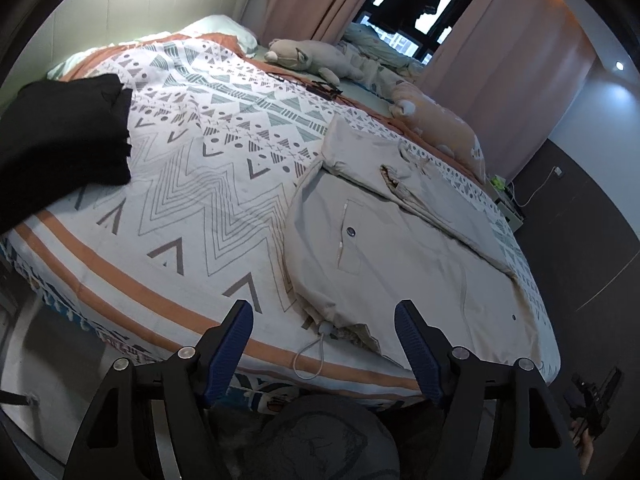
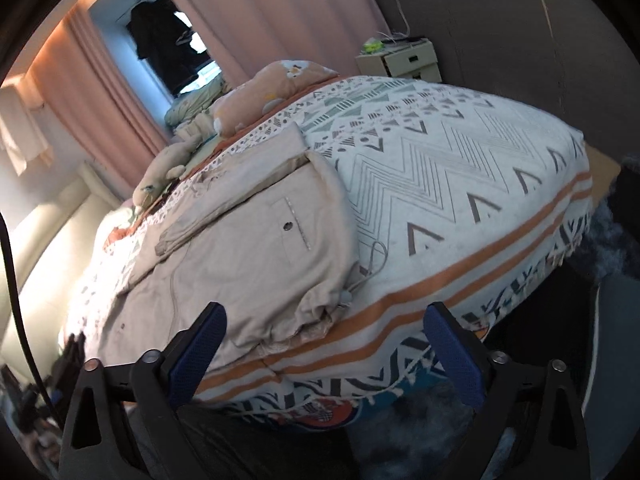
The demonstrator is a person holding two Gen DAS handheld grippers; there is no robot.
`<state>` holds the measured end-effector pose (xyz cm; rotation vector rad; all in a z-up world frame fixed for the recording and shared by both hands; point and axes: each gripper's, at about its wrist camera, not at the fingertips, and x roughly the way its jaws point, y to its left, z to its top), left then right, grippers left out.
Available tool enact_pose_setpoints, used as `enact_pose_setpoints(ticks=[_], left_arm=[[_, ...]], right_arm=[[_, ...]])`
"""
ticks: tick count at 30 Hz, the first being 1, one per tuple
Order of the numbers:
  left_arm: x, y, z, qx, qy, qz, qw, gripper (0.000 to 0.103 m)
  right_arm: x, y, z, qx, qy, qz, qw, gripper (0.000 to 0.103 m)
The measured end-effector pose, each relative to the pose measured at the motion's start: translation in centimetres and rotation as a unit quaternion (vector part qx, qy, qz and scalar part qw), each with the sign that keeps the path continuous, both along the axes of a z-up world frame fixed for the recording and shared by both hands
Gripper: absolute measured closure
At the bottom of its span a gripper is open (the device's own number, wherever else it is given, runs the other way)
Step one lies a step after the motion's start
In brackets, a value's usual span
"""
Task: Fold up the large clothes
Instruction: 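Move both grippers back to the drawstring hem of the beige jacket, then grasp the jacket hem with both grippers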
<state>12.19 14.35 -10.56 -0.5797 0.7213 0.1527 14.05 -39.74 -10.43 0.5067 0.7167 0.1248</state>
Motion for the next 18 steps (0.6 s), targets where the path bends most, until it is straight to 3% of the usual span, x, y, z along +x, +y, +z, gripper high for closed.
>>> enact_pose_setpoints(ticks=[1,8,18], left_arm=[[0.5,0.2,-0.5,-0.008,0.002,0.000,1.0000,0.032],[4.1,1.5,-4.3,-0.051,0.036,-0.004,0.9980,0.043],[7.6,2.5,-8.7,-0.117,0.073,-0.006,0.9904,0.056]], right_arm=[[0.4,-0.3,-0.5,0.012,0.006,0.001,1.000,0.018],[3.7,-0.5,-3.2,0.063,0.037,0.016,0.997,0.023],[8.7,0.1,-8.2,0.154,0.087,0.025,0.984,0.042]])
